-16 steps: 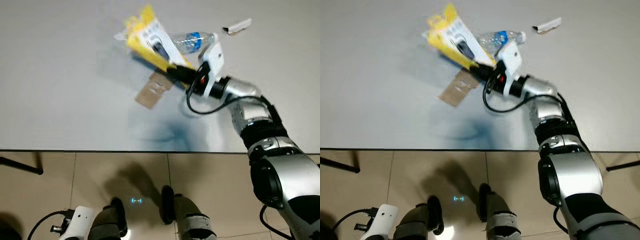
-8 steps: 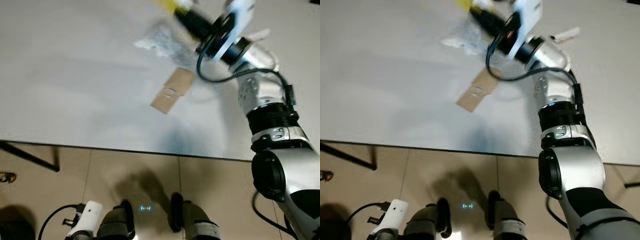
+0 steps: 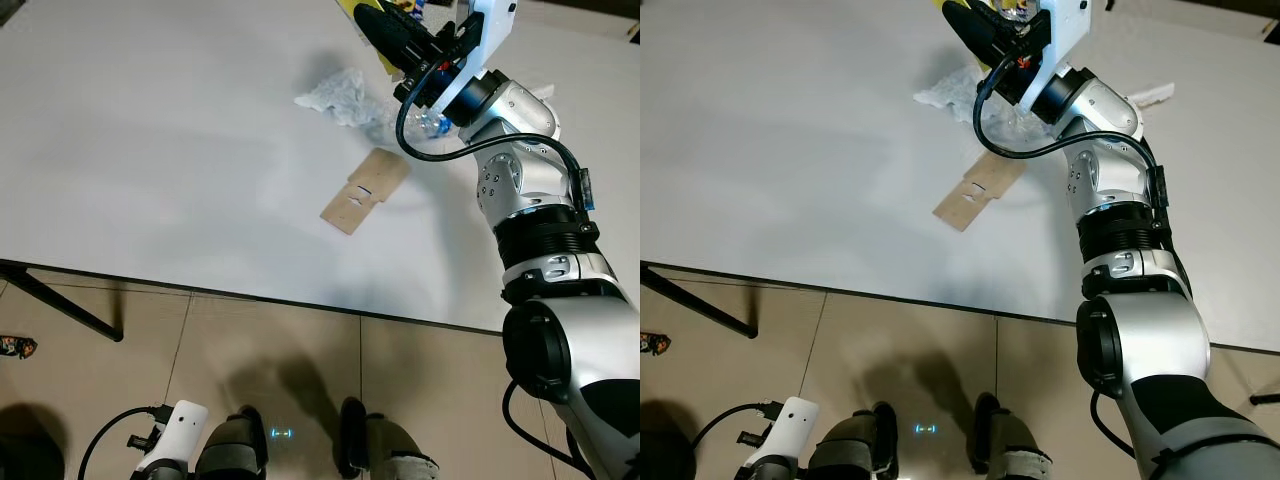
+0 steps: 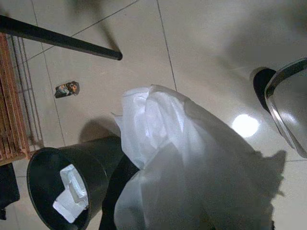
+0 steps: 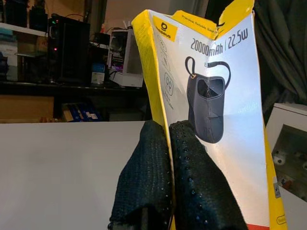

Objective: Picking trash to rubbish bin

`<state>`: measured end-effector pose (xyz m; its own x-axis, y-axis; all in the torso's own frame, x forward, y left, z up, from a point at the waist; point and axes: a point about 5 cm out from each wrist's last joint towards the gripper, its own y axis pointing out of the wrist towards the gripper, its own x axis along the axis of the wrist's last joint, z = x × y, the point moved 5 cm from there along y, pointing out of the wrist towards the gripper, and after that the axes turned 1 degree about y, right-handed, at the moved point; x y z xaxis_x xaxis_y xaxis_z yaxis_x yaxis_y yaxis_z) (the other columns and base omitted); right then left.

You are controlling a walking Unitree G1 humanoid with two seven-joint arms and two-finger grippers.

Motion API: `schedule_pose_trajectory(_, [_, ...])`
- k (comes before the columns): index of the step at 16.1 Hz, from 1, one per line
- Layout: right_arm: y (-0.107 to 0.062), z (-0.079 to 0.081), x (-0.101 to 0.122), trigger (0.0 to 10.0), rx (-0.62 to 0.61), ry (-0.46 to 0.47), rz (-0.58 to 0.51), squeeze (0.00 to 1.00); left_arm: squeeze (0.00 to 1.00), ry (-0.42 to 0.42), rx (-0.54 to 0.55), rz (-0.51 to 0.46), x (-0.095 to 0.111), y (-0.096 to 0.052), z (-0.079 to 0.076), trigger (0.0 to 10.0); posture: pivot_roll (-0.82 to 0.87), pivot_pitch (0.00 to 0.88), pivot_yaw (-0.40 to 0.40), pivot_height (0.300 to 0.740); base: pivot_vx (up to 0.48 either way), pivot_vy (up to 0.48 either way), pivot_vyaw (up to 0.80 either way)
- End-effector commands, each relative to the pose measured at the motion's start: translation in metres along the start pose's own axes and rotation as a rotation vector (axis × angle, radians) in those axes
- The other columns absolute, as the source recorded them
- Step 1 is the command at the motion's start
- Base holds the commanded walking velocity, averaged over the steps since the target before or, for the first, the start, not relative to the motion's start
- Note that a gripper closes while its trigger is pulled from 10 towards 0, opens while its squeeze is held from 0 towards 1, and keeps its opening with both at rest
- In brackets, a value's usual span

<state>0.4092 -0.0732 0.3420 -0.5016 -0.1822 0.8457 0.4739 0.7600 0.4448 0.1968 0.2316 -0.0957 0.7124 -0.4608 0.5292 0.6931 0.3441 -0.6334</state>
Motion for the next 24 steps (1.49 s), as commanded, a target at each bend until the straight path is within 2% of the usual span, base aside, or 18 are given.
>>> schedule_pose_trajectory(1, [-0.0027, -0.0036, 0.0049, 10.0, -0.014, -0.004, -0.017, 0.00, 0.00, -0.084, 0.041, -0.326, 0.1093, 0.0075, 0.0087, 10.0, 0.05, 0.129, -0.211, 0.740, 0.000, 0.000, 0.00])
schedule_pose_trajectory(24, [-0.0034, -0.0050, 0.0062, 10.0, -0.035, 0.004, -0.023, 0.00, 0.00, -0.081, 0.039, -0.334, 0.1122, 0.0091, 0.0088, 10.0, 0.05, 0.124, -0.206, 0.740, 0.000, 0.000, 0.00])
